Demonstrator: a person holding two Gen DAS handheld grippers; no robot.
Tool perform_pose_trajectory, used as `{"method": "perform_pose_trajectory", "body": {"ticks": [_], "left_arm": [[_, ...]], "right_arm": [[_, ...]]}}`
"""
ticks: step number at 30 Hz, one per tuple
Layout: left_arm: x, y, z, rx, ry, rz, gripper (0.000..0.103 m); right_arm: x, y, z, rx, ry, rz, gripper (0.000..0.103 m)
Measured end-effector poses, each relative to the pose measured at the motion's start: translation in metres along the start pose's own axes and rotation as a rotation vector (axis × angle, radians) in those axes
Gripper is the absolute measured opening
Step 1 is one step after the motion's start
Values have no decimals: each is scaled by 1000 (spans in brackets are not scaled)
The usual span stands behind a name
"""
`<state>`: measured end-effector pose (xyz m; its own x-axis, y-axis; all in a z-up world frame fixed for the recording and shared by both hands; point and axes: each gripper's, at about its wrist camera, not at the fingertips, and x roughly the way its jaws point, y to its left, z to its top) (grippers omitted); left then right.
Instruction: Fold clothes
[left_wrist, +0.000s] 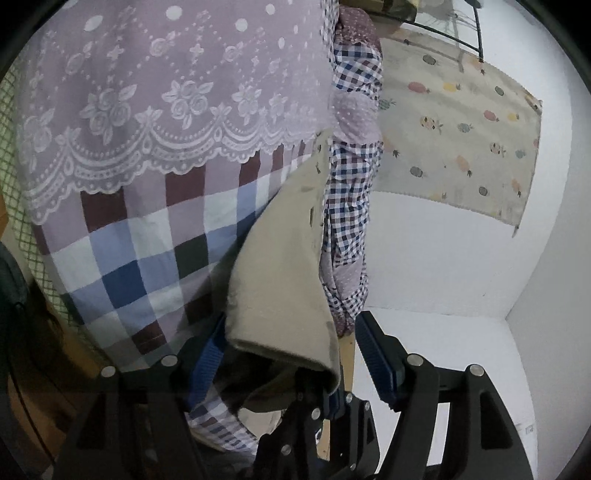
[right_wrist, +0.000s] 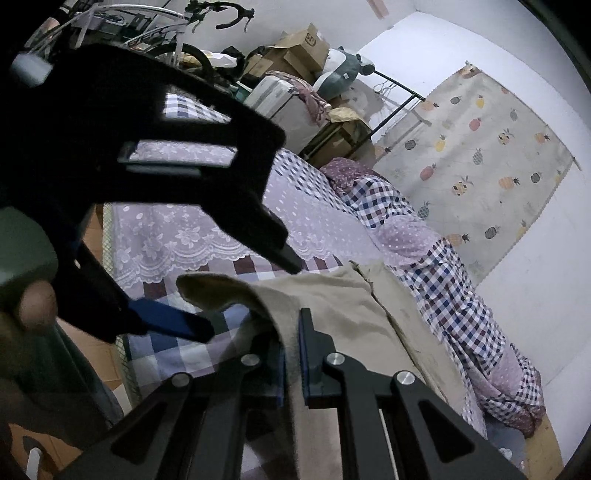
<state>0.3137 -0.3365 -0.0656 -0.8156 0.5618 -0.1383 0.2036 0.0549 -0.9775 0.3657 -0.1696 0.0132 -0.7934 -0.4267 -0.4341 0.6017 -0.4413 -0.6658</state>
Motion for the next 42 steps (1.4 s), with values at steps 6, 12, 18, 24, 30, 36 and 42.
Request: {"method": "perform_pose_trajectory", "body": {"ticks": [6,12,18,24,30,36,42], "left_arm": [[2,1,7,-5,-19,-19,70],[-2,0,8,18,-22,15,36],[-11,0,9,33,-57,42,3],[-20,-18,9,113,-97,67,1],[-25,-47,9,233,-108,101,1],[-29,-75,8,301,-104,103,1],[-29,-100,5,332,-103,97,1]], "right_arm": [[-2,2,-5,4,-12,-7,5],[-2,4,-10,8,-22,-18,5],[-1,8,-12,9,-20,-29,5],[-3,19,-16,-36,-24,-87,22],[-2,21,-34,-59,-5,-143,43],[2,2,-64,-60,63,-214,43],[10,-21,-108,-65,163,-305,43]]}}
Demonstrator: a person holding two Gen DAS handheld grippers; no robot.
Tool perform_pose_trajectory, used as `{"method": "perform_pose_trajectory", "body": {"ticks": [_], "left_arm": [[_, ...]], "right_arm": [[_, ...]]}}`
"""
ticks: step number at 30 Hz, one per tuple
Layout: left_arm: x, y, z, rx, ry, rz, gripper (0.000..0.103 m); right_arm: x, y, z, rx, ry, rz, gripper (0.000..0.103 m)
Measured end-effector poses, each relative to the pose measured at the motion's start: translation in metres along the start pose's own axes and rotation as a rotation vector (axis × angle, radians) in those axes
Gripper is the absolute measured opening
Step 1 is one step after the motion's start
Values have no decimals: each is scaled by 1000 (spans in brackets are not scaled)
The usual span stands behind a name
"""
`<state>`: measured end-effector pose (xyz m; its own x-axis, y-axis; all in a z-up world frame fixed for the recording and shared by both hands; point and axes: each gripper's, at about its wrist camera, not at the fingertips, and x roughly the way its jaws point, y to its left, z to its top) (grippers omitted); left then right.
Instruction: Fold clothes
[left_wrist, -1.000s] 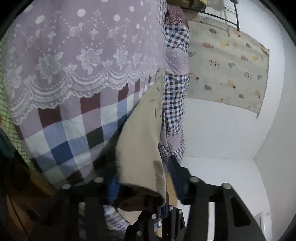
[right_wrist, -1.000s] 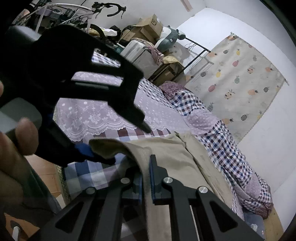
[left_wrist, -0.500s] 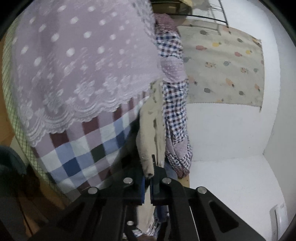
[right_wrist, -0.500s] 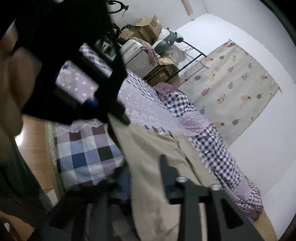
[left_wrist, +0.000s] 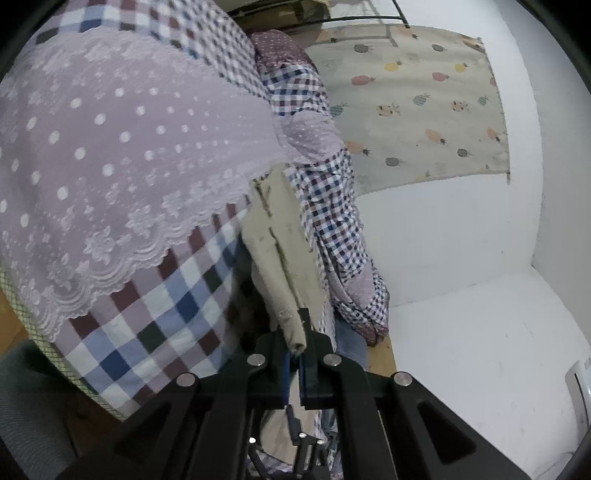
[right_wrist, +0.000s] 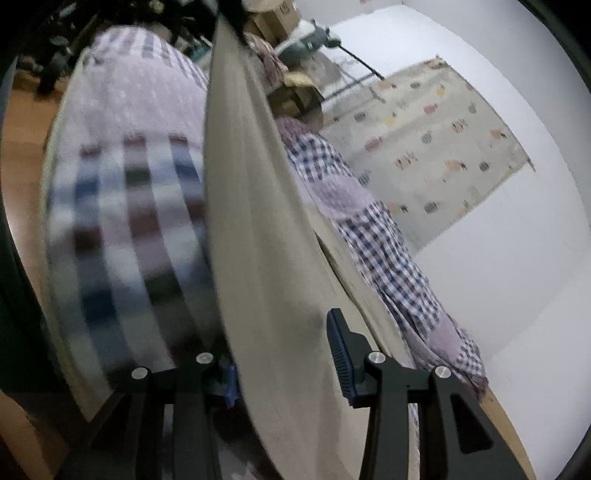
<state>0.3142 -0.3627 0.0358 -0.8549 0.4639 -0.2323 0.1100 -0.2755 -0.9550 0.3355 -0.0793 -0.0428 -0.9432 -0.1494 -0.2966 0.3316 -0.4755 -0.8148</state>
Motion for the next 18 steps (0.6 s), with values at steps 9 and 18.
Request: {"method": "perform_pose_trajectory", "body": {"ticks": [9,18], "left_arm": [[3,-26,5,36,-17,26,1],[7,-46,13,61,-37,40,1]], "right_arm": [[16,-49,-71,-7,136,-92,43],[11,-107,-167,-110,259,-150,43]]}}
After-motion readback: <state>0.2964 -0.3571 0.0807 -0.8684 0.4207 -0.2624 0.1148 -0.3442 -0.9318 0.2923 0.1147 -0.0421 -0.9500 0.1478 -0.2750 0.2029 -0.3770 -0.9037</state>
